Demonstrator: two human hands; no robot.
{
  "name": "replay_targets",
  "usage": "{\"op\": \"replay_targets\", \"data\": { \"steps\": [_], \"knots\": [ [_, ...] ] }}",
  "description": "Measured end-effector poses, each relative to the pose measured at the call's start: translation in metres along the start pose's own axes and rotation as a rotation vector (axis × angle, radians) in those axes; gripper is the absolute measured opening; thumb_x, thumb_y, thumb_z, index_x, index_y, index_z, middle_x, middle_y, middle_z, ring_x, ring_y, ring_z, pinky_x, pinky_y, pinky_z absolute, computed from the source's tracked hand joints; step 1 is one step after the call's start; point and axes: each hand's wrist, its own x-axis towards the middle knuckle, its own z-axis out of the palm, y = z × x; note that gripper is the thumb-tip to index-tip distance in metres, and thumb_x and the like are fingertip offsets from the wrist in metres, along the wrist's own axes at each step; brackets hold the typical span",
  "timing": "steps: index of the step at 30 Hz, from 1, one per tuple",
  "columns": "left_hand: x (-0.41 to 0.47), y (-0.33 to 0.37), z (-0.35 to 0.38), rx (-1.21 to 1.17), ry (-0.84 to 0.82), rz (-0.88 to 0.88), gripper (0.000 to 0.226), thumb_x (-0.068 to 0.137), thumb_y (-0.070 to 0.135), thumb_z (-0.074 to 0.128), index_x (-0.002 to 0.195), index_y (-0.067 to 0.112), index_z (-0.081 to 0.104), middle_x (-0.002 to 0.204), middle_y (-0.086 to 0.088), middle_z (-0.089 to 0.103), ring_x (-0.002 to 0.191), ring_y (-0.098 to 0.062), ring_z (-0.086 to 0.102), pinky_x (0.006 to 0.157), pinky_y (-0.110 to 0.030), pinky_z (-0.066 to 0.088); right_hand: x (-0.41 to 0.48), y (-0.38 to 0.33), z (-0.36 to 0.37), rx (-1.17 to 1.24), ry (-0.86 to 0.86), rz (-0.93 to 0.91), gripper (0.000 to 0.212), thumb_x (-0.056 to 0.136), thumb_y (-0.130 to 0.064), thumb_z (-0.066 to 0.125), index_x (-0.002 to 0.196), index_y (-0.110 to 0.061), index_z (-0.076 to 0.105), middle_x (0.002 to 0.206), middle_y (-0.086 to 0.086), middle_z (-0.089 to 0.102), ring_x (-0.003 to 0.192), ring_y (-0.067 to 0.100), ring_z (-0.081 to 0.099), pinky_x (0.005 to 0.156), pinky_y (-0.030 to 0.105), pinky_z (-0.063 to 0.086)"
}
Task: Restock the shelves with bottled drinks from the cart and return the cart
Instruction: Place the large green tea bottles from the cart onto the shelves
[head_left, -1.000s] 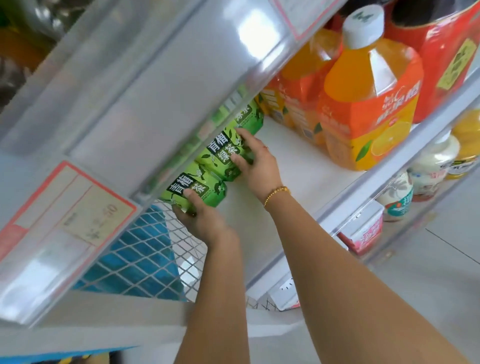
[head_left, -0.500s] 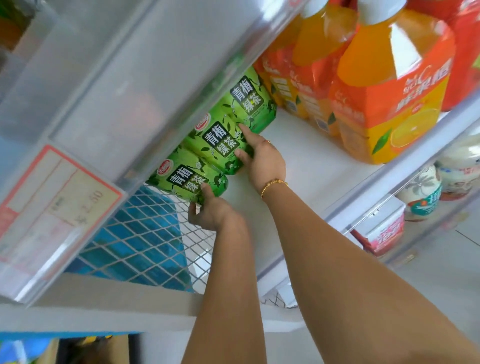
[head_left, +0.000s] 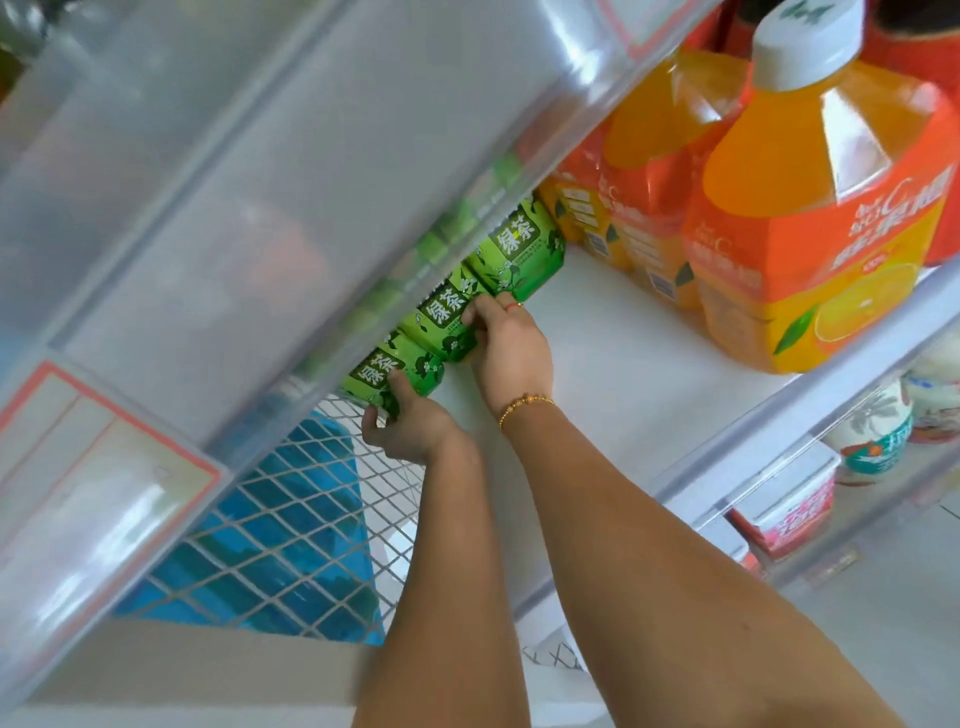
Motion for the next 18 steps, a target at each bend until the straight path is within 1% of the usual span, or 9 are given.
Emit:
{"op": "replay_targets", "data": {
  "steps": [2, 5, 8, 10, 11, 12, 14, 16, 18],
  "knots": [
    [0.004, -0.005, 0.0, -0.007, 0.0, 0.021, 0.052, 0.084, 0.019, 0.069, 0.127, 0.01, 0.043, 0.115, -0.009, 0.052, 0.089, -0.02, 0.054, 0.068, -0.024, 0.043, 0.001, 0.001, 0.002, 0.033, 0.024, -0.025, 0.035, 0.073, 0.01, 0.048, 0.094, -0.016, 0.061, 0.094, 0.005, 0.056, 0.087, 0.026, 0.052, 0.064, 0.031, 0.044],
    [0.005, -0.009, 0.001, -0.01, -0.016, 0.052, 0.053, 0.083, 0.014, 0.069, 0.13, 0.012, 0.043, 0.118, -0.007, 0.052, 0.097, -0.022, 0.058, 0.08, -0.029, 0.049, 0.0, 0.003, 0.0, 0.067, 0.0, -0.026, 0.04, 0.071, 0.013, 0.048, 0.096, -0.014, 0.063, 0.097, 0.006, 0.058, 0.091, 0.027, 0.053, 0.069, 0.032, 0.046],
    [0.0, -0.011, -0.009, 0.062, -0.179, 0.05, 0.058, 0.086, 0.001, 0.061, 0.139, 0.008, 0.037, 0.126, -0.007, 0.051, 0.109, -0.021, 0.056, 0.091, -0.029, 0.048, -0.002, 0.0, -0.014, 0.068, -0.14, 0.024, 0.045, 0.074, 0.014, 0.046, 0.108, -0.01, 0.064, 0.11, 0.01, 0.058, 0.103, 0.029, 0.053, 0.082, 0.029, 0.041],
    [-0.006, -0.009, -0.024, 0.104, -0.283, -0.019, 0.054, 0.086, -0.004, 0.056, 0.137, 0.005, 0.041, 0.126, -0.015, 0.055, 0.105, -0.023, 0.057, 0.082, -0.03, 0.051, -0.008, -0.007, -0.034, 0.048, -0.305, 0.118, 0.046, 0.081, 0.009, 0.045, 0.119, -0.01, 0.062, 0.125, 0.013, 0.055, 0.116, 0.028, 0.051, 0.096, 0.025, 0.036],
    [-0.013, -0.005, -0.034, 0.104, -0.303, -0.066, 0.047, 0.086, -0.004, 0.055, 0.132, 0.003, 0.046, 0.118, -0.019, 0.059, 0.096, -0.023, 0.058, 0.073, -0.027, 0.051, -0.012, -0.01, -0.047, 0.042, -0.353, 0.167, 0.044, 0.083, 0.006, 0.045, 0.12, -0.01, 0.062, 0.127, 0.013, 0.056, 0.118, 0.027, 0.051, 0.099, 0.024, 0.035],
    [-0.025, 0.002, -0.044, 0.11, -0.323, -0.104, 0.035, 0.088, -0.003, 0.053, 0.122, 0.003, 0.053, 0.103, -0.018, 0.062, 0.085, -0.022, 0.058, 0.066, -0.023, 0.049, -0.018, -0.016, -0.062, 0.036, -0.366, 0.197, 0.039, 0.085, 0.002, 0.047, 0.117, -0.009, 0.064, 0.123, 0.013, 0.06, 0.114, 0.028, 0.054, 0.098, 0.026, 0.038],
    [-0.06, 0.02, -0.064, 0.231, -0.442, -0.081, 0.009, 0.091, 0.004, 0.051, 0.089, 0.006, 0.059, 0.073, -0.007, 0.058, 0.06, -0.011, 0.056, 0.054, -0.021, 0.046, -0.029, -0.033, -0.096, 0.018, -0.342, 0.204, 0.021, 0.087, -0.006, 0.051, 0.099, -0.007, 0.069, 0.103, 0.012, 0.069, 0.099, 0.029, 0.06, 0.087, 0.03, 0.045],
    [-0.102, 0.034, -0.089, 0.442, -0.619, 0.015, 0.026, 0.093, 0.014, 0.052, 0.067, 0.011, 0.053, 0.052, 0.002, 0.047, 0.042, -0.01, 0.042, 0.044, -0.021, 0.036, -0.044, -0.054, -0.134, -0.004, -0.333, 0.212, 0.016, 0.088, -0.017, 0.058, 0.074, -0.011, 0.063, 0.079, 0.009, 0.066, 0.081, 0.027, 0.058, 0.071, 0.029, 0.042],
    [-0.14, 0.045, -0.117, 0.579, -0.821, 0.083, 0.041, 0.092, 0.023, 0.057, 0.055, 0.012, 0.044, 0.046, -0.001, 0.039, 0.045, -0.016, 0.035, 0.046, -0.024, 0.032, -0.064, -0.079, -0.178, -0.002, -0.288, 0.256, 0.031, 0.086, -0.027, 0.062, 0.061, -0.018, 0.048, 0.06, -0.003, 0.051, 0.068, 0.02, 0.049, 0.062, 0.027, 0.034]
  ]
}}
